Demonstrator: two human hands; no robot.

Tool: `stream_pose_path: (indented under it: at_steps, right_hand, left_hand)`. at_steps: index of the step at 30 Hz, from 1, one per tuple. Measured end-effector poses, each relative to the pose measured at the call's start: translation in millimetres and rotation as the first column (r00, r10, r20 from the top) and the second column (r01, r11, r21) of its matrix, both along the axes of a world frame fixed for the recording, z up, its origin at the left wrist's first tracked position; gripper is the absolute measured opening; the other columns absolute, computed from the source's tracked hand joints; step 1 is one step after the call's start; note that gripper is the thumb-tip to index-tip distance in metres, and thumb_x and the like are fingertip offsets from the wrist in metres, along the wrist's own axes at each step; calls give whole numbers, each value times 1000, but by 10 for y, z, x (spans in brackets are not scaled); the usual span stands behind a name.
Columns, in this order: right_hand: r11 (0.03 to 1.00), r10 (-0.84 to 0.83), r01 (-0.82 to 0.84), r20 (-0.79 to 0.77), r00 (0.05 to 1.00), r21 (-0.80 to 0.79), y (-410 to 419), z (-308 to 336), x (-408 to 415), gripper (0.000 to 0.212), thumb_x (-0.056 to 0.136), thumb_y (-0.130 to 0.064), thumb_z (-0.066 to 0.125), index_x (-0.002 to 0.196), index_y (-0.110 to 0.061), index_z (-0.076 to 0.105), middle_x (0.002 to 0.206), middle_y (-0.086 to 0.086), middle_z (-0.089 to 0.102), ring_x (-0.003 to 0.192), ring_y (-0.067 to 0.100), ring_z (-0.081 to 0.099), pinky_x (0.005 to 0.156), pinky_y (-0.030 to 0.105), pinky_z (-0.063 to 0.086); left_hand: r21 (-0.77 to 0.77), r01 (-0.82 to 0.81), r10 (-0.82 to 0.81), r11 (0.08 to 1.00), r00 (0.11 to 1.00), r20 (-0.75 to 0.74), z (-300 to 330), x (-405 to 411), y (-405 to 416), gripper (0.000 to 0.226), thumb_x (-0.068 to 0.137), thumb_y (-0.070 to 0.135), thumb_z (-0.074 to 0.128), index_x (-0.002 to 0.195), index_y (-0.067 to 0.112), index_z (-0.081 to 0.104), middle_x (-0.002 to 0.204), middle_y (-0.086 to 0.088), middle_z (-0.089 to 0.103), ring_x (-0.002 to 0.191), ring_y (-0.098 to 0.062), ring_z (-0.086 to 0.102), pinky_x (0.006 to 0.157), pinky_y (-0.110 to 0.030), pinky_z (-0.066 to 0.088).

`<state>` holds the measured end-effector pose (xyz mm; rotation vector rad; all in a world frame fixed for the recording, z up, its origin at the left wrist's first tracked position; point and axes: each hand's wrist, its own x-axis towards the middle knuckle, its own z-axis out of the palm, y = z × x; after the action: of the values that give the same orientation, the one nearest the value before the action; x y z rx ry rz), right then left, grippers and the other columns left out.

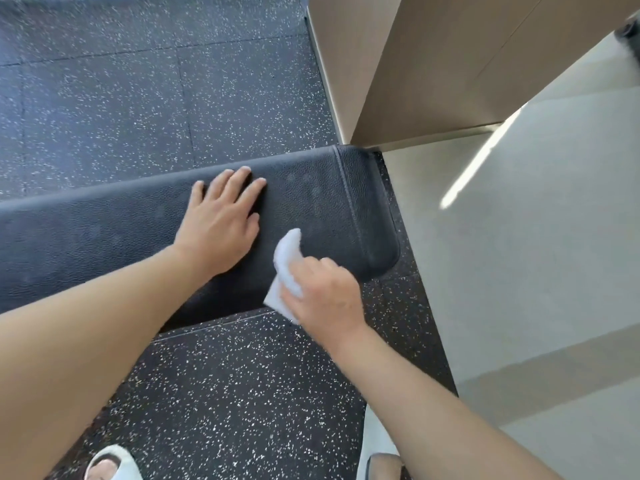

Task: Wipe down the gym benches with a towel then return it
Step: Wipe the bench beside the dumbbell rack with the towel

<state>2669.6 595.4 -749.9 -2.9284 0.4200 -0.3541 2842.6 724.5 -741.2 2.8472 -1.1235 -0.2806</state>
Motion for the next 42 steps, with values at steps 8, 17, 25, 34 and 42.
stream_pose_path:
  at_steps: [8,17,25,34,42]
  right_hand:
    - [968,224,-206,118,968,-144,-617,-83,701,59,83,-34,50,137,-13,60,64,-1,42,54,26,44,45,35,38]
    - [993,-116,116,35,993,6,-755,-177,1956,59,93,-46,46,144,-17,52,86,3,68,82,31,64,59,36,33]
    - [922,380,-387,190,905,-3,-706,-128,202,19,89,-29,61,104,-20,51,65,-5,39,57,20,36,45,38,39]
    - [994,-104,105,86,991,-13,-882,-145,1756,47,89,-43,53,122,-11,63,73,3,62,68,31,60,53,34,29]
    - [952,281,-298,181,943,75,-720,-113,764,15,90,-32,65,95,-19,58,66,-2,46,60,22,42,51,41,41]
  left_hand:
    - [-194,-166,177,967,983,41,-207,-170,-2,59,99,39,39,157,34,35,169,5,27,156,-22,23,127,-51,14]
    - [-216,-193,213,957,974,74,-299,-152,30,56,98,41,40,154,31,37,169,10,26,157,-17,21,128,-49,13]
    - [-225,-190,208,956,977,57,-249,-162,24,55,97,37,39,151,23,43,169,6,27,157,-20,22,127,-51,14]
    - [-198,-176,194,964,978,77,-292,-159,29,57,97,38,41,152,24,42,169,7,27,157,-21,22,127,-52,16]
    - [-249,-172,196,953,978,75,-329,-151,43,51,95,35,42,143,19,48,168,5,29,157,-22,24,126,-54,17]
